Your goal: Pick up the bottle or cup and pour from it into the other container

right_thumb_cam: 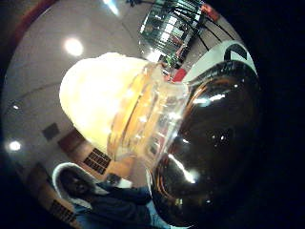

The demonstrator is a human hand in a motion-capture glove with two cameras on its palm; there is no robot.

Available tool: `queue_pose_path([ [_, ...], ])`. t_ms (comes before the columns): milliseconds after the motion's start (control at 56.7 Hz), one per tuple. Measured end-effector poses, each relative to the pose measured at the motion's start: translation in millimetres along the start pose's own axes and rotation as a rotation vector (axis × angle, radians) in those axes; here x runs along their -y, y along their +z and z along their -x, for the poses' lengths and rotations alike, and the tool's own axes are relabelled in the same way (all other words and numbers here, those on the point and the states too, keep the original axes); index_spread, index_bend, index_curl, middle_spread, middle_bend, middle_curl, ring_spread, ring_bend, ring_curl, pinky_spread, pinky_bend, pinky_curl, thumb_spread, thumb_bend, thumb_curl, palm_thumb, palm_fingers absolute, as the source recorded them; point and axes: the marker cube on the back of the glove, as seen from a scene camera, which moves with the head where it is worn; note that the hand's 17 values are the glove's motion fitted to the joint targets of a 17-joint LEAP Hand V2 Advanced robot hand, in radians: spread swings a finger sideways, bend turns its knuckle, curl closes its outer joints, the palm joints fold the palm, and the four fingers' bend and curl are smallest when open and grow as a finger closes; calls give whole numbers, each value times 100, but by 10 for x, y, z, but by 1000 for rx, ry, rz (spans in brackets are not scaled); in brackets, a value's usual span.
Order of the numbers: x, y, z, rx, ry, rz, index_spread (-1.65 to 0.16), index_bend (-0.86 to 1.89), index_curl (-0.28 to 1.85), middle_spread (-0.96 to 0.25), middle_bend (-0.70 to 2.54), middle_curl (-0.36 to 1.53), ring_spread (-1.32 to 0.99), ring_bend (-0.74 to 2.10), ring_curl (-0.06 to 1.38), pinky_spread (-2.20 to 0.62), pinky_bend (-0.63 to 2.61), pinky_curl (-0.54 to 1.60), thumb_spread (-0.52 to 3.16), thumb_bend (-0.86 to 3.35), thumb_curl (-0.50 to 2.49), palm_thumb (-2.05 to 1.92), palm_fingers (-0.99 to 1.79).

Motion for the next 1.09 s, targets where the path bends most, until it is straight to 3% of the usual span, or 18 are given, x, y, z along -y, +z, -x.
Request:
queue_pose_path([
  [123, 348, 155, 449, -190, -39, -83, -26, 25, 54, -25, 52, 51, -20, 65, 44, -16, 38, 38, 16, -4, 75, 102, 133],
  [212, 393, 304, 739, -386, 83, -22, -26, 25, 55, -25, 51, 51, -20, 65, 44, -16, 38, 38, 15, -3, 75, 102, 133],
  [300, 429, 422, 817, -527, -96, 93, -26, 25, 56, -24, 51, 51, -19, 64, 44, -16, 38, 38, 15, -3, 76, 102, 133],
  [617, 578, 972, 1052, -1145, -328, 316, -26, 23, 57, -24, 51, 51, -19, 64, 44, -14, 37, 38, 15, -4, 77, 102, 133],
  [1093, 492, 1447, 1080, -1498, -524, 467, -26, 22, 58, -24, 51, 51, -19, 63, 44, -16, 37, 37, 15, -4, 78, 102, 133],
])
